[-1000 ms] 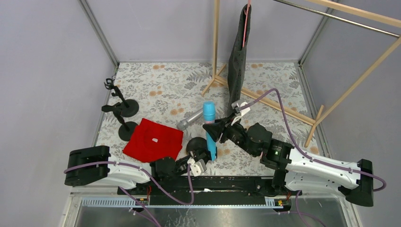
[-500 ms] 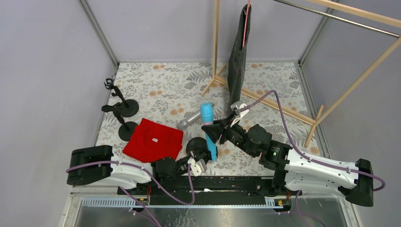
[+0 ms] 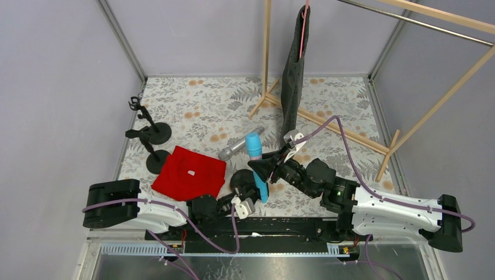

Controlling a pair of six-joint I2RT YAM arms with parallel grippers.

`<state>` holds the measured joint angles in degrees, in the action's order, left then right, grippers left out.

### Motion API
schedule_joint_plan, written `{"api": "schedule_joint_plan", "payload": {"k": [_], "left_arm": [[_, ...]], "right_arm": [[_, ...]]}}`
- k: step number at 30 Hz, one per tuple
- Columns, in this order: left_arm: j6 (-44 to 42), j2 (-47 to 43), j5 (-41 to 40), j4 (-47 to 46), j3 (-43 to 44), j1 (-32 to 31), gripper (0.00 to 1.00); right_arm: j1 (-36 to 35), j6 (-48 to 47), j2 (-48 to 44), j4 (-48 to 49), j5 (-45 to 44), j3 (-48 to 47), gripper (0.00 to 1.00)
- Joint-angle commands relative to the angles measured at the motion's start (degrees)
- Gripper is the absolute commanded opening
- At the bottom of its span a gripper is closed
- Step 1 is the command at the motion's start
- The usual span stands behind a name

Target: Attach the microphones to the stand

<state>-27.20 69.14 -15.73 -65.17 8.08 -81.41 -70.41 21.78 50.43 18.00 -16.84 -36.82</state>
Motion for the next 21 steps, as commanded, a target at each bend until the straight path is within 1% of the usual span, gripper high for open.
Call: {"api": "schedule_joint_plan", "payload": {"k": [1, 13, 21], "left_arm": [[5.3, 1.1, -5.7, 0.2, -0.8, 1.1, 0.00], [5.3, -0.1, -6.0, 1.2, -1.0, 1.1, 0.00], [4.9, 0.5, -6.3, 1.4, -0.4, 1.0, 0.00]], "right_arm": [[-4.6, 3.0, 4.2, -12.6, 7.1, 3.5, 0.00], [-6.5, 5.5, 3.9, -14.2, 6.0, 5.6, 0.00], [-7.2, 5.0, 5.3, -17.6, 5.9, 4.2, 0.00]]}}
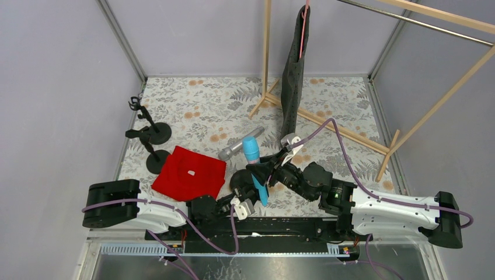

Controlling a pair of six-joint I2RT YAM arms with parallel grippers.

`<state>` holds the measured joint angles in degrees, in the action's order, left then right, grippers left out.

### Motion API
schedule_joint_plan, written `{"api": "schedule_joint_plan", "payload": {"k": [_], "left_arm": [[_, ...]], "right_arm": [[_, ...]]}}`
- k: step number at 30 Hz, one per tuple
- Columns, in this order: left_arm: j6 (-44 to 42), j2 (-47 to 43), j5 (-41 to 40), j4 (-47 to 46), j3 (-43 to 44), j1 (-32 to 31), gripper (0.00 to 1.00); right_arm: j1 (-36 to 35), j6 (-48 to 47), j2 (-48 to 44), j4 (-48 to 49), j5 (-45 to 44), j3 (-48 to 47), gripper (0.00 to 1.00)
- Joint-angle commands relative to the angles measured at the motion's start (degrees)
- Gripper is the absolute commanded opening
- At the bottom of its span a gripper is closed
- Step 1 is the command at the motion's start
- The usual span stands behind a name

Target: Attach the microphones to the stand

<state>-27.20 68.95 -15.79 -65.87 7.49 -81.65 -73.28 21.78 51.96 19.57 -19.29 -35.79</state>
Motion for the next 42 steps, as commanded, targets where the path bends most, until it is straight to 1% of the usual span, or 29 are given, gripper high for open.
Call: {"api": "schedule_joint_plan", "payload": {"k": [1, 7, 9, 13, 20, 27, 33, 42], "left_arm": [[4.9, 0.7, -6.2, 2.1, 0.3, 1.3, 0.00], [4.6, 0.2, -6.8, 2.4, 0.4, 1.3, 0.00], [4.4, 0.5, -6.9, 2.0, 0.4, 1.3, 0.00], [4.0, 1.2, -7.2, 0.5, 0.3, 1.3, 0.00], [6.5, 1.5, -8.3, -1.3, -0.9, 2.0, 0.00], [6.6, 2.5, -9.2, -3.4, -1.8, 2.7, 0.00], [6.6, 1.9, -8.8, -3.6, -2.1, 4.1, 0.00], [8.0, 0.1, -5.5, -2.8, -2.7, 8.8, 0.00]], "right_arm": [[-4.4, 5.0, 3.7, -19.1, 8.4, 3.3, 0.00], [-4.6, 5.2, 3.0, -19.1, 8.3, 3.9, 0.00], [-4.6, 5.4, 3.0, -21.6, 8.9, 3.7, 0.00], [-5.2, 5.8, 2.6, -23.1, 9.5, 3.8, 0.00], [-6.0, 6.2, 2.1, -22.9, 10.3, 4.5, 0.00], [-7.2, 6.7, 2.3, -23.8, 10.3, 4.4, 0.00], [-7.7, 6.8, 3.2, -23.6, 10.7, 4.4, 0.00], [-8.3, 7.2, 3.6, -22.9, 10.9, 5.0, 0.00]]}}
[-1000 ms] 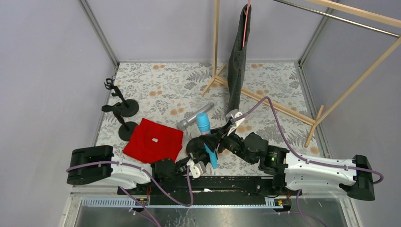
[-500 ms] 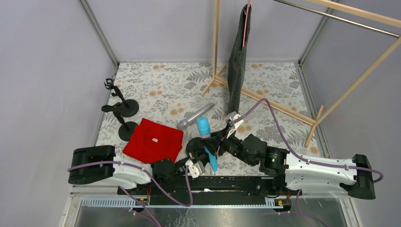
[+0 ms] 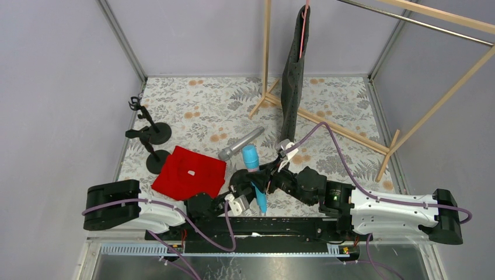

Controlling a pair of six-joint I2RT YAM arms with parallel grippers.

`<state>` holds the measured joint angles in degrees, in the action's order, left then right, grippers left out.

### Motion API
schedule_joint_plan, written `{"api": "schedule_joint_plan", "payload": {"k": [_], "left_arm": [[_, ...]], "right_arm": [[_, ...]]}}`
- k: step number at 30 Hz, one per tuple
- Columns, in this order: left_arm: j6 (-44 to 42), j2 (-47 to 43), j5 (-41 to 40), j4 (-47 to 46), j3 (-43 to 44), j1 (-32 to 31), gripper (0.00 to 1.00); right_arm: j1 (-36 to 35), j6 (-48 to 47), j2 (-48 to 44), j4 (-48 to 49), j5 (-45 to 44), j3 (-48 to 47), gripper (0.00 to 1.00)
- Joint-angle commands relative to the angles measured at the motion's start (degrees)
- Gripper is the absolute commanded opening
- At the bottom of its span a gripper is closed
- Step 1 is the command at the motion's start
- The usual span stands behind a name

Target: Attach the microphones to the stand

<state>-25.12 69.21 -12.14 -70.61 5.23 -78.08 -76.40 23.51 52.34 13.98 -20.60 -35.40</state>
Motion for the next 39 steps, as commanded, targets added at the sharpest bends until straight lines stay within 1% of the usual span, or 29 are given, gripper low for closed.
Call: {"api": "schedule_joint_plan", "payload": {"k": [1, 13, 24, 29, 31, 33, 37, 39], "left_arm": [[5.9, -0.3, -8.9, 2.0, -0.3, 5.4, 0.00], [6.9, -0.1, -8.1, 2.7, 0.1, 5.7, 0.00], [7.1, -0.7, -7.0, 5.3, 0.6, 5.7, 0.00], [7.1, -0.2, -5.8, 7.2, 1.3, 5.7, 0.00], [7.6, 0.3, -6.5, 6.7, 1.3, 5.7, 0.00], [7.8, 0.4, -6.8, 6.5, 1.2, 5.7, 0.00], [8.0, 0.5, -6.4, 6.6, 1.3, 5.7, 0.00], [8.1, 0.7, -6.3, 6.7, 1.5, 5.7, 0.00]], "right_arm": [[-5.2, 5.4, 3.3, -17.0, 12.3, 4.7, 0.00], [-5.4, 4.7, 6.1, -16.4, 13.5, 4.0, 0.00], [-5.4, 4.7, 2.9, -16.0, 11.2, 5.0, 0.00], [-5.4, 2.7, 1.9, -14.5, 8.5, 4.3, 0.15], [-5.4, 1.7, 2.0, -14.4, 7.3, 3.2, 0.23], [-5.4, 0.5, 2.1, -12.2, 5.7, 1.8, 0.27], [-5.4, -1.4, 2.1, -10.9, 3.2, -1.6, 0.44], [-5.4, -2.3, 1.8, -10.3, 2.0, -3.2, 0.48]]}}
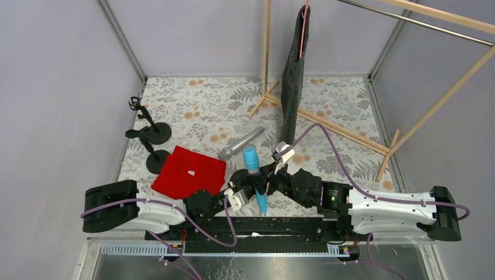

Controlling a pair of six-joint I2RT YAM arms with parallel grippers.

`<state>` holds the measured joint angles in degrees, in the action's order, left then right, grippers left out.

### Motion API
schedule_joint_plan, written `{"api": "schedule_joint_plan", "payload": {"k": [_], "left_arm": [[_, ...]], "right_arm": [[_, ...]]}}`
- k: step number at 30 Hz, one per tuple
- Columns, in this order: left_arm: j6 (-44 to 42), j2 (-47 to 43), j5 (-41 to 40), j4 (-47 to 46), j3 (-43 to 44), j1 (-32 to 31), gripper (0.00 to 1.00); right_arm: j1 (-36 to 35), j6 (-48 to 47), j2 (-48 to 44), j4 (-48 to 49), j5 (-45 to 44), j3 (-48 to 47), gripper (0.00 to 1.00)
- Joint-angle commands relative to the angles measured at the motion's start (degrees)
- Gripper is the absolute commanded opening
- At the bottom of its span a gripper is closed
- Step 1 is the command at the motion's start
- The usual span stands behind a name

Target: Attach the microphones to the stand

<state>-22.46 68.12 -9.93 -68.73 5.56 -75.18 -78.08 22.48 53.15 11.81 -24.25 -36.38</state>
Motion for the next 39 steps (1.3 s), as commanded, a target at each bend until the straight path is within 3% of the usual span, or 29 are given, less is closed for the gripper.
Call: {"api": "schedule_joint_plan", "payload": {"k": [1, 6, 10, 18, 26, 33, 39], "left_arm": [[5.6, 1.8, -8.4, 4.9, 1.2, 2.8, 0.00], [6.4, 1.9, -8.3, 5.0, 1.2, 2.8, 0.00], [7.4, 2.3, -8.2, 4.9, 0.9, 2.8, 0.00], [13.5, 3.2, -15.4, 4.4, 3.3, 2.7, 0.00], [19.8, 2.1, -20.6, 13.8, 11.6, 5.1, 0.00], [26.9, -1.0, -18.8, 15.0, 14.2, 13.3, 0.00], [30.9, -0.4, -15.9, 18.9, 22.6, 23.2, 0.00]], "right_arm": [[-3.7, -1.4, 0.6, -7.9, 5.2, -3.0, 0.52], [-3.7, -1.7, -2.8, -5.8, 4.3, -4.7, 0.73], [-3.7, -1.5, -6.9, -3.4, 3.9, -4.2, 0.80], [-3.7, 1.5, -13.5, -8.7, -5.3, -1.6, 0.82], [-3.7, 7.4, -19.9, -14.7, -9.7, 3.2, 0.81], [-3.7, 10.8, -23.2, -19.7, -11.2, 4.7, 0.81], [-3.7, 11.5, -25.5, -20.3, -12.3, 6.6, 0.81]]}}
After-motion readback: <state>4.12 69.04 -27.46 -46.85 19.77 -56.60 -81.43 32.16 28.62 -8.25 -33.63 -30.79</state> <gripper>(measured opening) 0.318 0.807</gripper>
